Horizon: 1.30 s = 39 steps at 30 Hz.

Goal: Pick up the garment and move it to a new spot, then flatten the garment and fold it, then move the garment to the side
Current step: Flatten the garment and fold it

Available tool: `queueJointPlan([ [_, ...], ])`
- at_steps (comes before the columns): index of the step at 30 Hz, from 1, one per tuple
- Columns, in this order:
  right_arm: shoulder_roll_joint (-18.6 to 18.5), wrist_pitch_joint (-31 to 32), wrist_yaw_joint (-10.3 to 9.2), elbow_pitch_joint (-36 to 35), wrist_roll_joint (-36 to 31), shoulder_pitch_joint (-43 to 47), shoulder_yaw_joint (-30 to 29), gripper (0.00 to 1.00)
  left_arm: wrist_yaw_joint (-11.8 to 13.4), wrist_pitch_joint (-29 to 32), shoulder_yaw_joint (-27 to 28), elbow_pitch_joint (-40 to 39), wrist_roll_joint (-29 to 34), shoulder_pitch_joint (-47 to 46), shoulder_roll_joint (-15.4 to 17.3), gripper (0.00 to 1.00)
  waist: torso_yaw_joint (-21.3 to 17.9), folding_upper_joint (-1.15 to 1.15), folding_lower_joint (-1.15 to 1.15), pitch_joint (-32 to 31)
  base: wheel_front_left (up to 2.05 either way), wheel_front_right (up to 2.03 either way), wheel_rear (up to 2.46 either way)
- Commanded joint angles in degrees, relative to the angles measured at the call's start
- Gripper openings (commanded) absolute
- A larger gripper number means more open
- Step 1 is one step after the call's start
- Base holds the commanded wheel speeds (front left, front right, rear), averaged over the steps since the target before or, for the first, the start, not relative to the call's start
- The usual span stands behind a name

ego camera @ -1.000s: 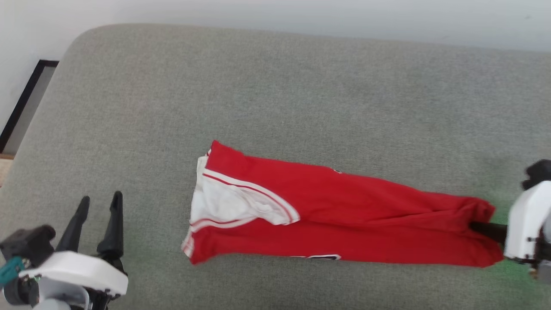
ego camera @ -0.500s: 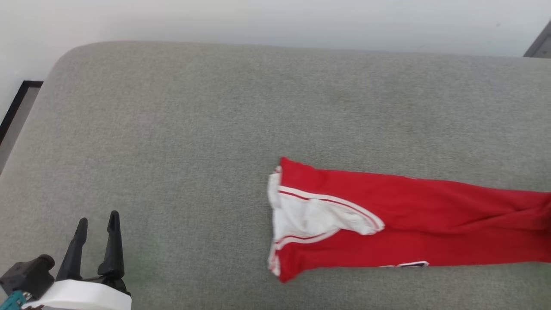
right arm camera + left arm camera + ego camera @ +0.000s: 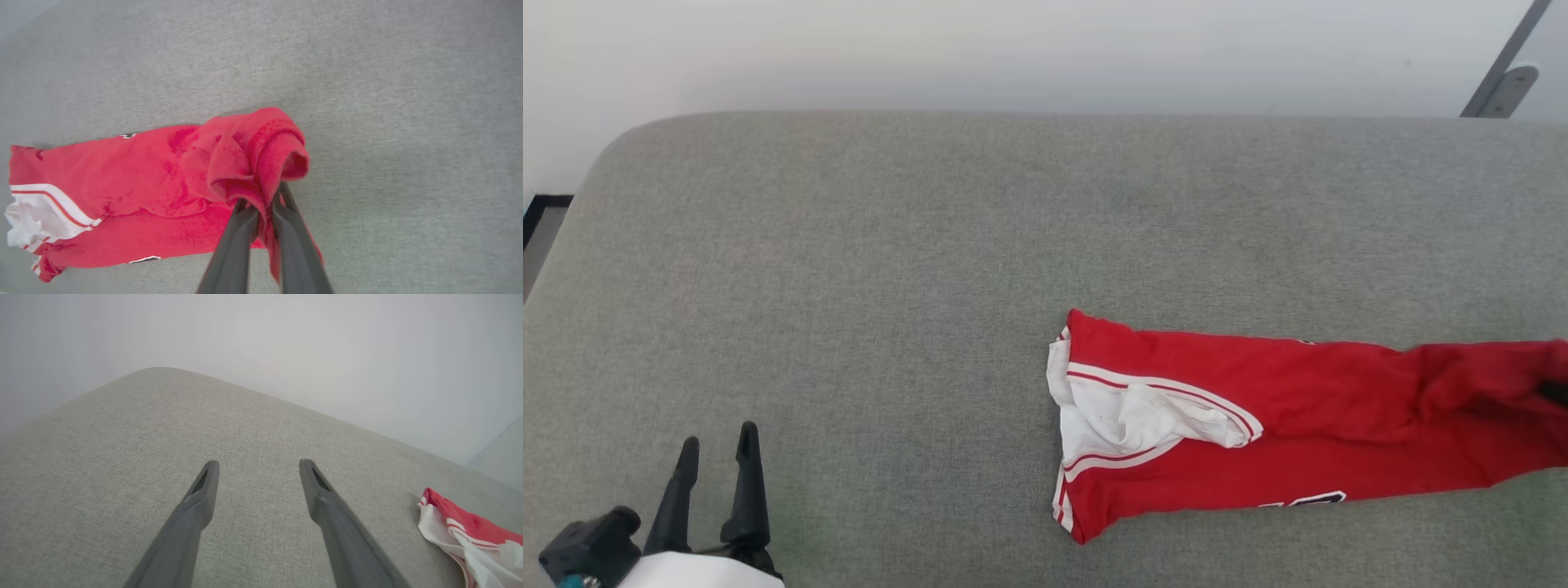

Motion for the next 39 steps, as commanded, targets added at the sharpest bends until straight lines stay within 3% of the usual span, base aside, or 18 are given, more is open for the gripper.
queueJointPlan([
  [1,0.6,0.4,0.0,-0.7,0.7,0.8,0.1,0.0,-0.1,-0.4,0.3,0.2,0.5,0.9,-0.2,1.0,-0.2,0.0,0.0,-0.3,0.0,0.0,0.0],
  [7,5.0,3.9,0.0,-11.3,3.0,3.7,2.5,0.0,-0.6,-0.4,0.8,0.5,1.4,1.3,-1.4,1.0,-0.1,0.0,0.0,-1.4,0.0,0.0,0.0],
  [13,11.7,5.7,0.0,-17.9,1.6,3.5,9.3,0.0,-1.0,-0.4,-0.3,1.5,1.7,0.7,-2.0,1.0,2.1,0.0,0.0,-2.1,0.0,0.0,0.0],
  [22,16.8,1.1,0.0,-12.3,0.7,-1.0,19.1,0.0,-1.0,-0.3,-3.9,2.5,0.3,-1.3,-1.2,1.0,7.2,0.0,0.0,-2.2,0.0,0.0,0.0],
  [29,17.8,-3.1,0.0,-5.1,0.6,-4.0,25.5,0.0,-1.0,-0.3,-5.2,2.9,-0.9,-1.9,-0.9,1.0,10.1,0.0,0.0,-2.2,0.0,0.0,0.0],
  [30,17.8,-3.7,0.0,-4.2,0.5,-4.5,26.2,0.03,-1.0,-0.3,-5.3,3.0,-0.8,-1.9,-0.8,1.0,10.4,0.0,0.0,-2.2,0.0,0.0,0.0],
  [33,17.8,-5.8,0.0,-2.2,1.1,-5.9,28.3,0.6,-1.0,-0.3,-5.5,3.2,-1.1,-2.1,-0.7,1.0,10.7,0.0,0.0,-2.3,0.0,0.0,0.0],
  [34,17.8,-5.8,0.0,-2.2,1.1,-5.9,28.3,0.6,-1.0,-0.3,-5.5,3.2,-1.1,-2.1,-0.7,1.0,10.7,0.0,0.0,-2.3,0.0,0.0,0.0],
  [35,17.6,-6.3,0.0,-1.8,1.6,-6.2,28.9,1.0,-1.0,-0.3,-5.4,3.1,-1.2,-2.1,-0.7,1.0,10.7,0.0,0.0,-2.3,0.0,0.0,0.0],
  [39,16.0,-7.9,0.0,-2.4,3.1,-7.1,30.8,1.0,-1.0,-0.3,-4.7,2.8,-1.5,-1.5,-0.6,1.0,10.0,0.0,0.0,-2.6,0.0,0.0,0.0],
])
